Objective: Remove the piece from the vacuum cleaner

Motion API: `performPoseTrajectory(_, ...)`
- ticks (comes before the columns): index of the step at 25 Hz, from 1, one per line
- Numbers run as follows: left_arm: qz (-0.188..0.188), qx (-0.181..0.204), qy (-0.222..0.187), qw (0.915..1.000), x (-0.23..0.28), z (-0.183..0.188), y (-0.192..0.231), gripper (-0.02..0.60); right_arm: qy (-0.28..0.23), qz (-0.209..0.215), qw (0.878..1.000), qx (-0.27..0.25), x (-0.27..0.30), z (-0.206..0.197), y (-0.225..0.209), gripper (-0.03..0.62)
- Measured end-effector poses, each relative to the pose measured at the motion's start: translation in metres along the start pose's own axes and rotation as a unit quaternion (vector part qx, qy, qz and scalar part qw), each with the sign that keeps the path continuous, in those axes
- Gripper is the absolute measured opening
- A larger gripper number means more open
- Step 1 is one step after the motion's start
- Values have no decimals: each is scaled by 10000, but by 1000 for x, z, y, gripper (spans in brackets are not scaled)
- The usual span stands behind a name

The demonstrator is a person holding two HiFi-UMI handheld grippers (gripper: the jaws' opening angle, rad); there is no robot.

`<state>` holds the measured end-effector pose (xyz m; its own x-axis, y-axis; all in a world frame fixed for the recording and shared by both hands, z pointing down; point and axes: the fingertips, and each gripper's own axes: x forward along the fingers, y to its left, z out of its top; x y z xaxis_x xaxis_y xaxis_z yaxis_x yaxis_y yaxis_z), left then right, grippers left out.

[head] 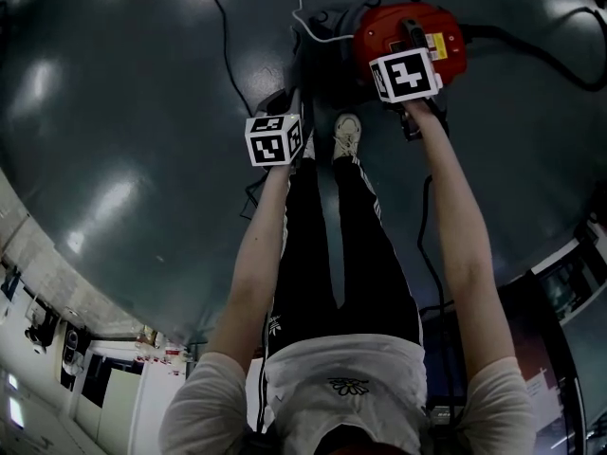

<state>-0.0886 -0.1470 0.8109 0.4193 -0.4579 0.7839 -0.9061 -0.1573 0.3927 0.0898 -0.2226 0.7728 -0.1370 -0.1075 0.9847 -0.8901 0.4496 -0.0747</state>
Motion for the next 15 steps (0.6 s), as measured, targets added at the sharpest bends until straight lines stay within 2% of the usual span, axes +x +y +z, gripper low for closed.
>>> performPoseTrajectory(4,-5,75,-183,9998,-37,26,-20,15,-253,-181,9982,507,-14,-10,11,21)
performPoseTrajectory(10,35,601,-648,9961,-150,117,-74,15,-1273,20,9905,527,-144,19,53,21)
performPoseTrajectory(12,78,529,-833,9951,-189,146,-94,15,-1712,189,9829,655,-201,32,58,21)
performPoseTrajectory(15,94,199,-1379,9902,-258,188,-114,15,-2454,521,9653,722,-293,52,72,21)
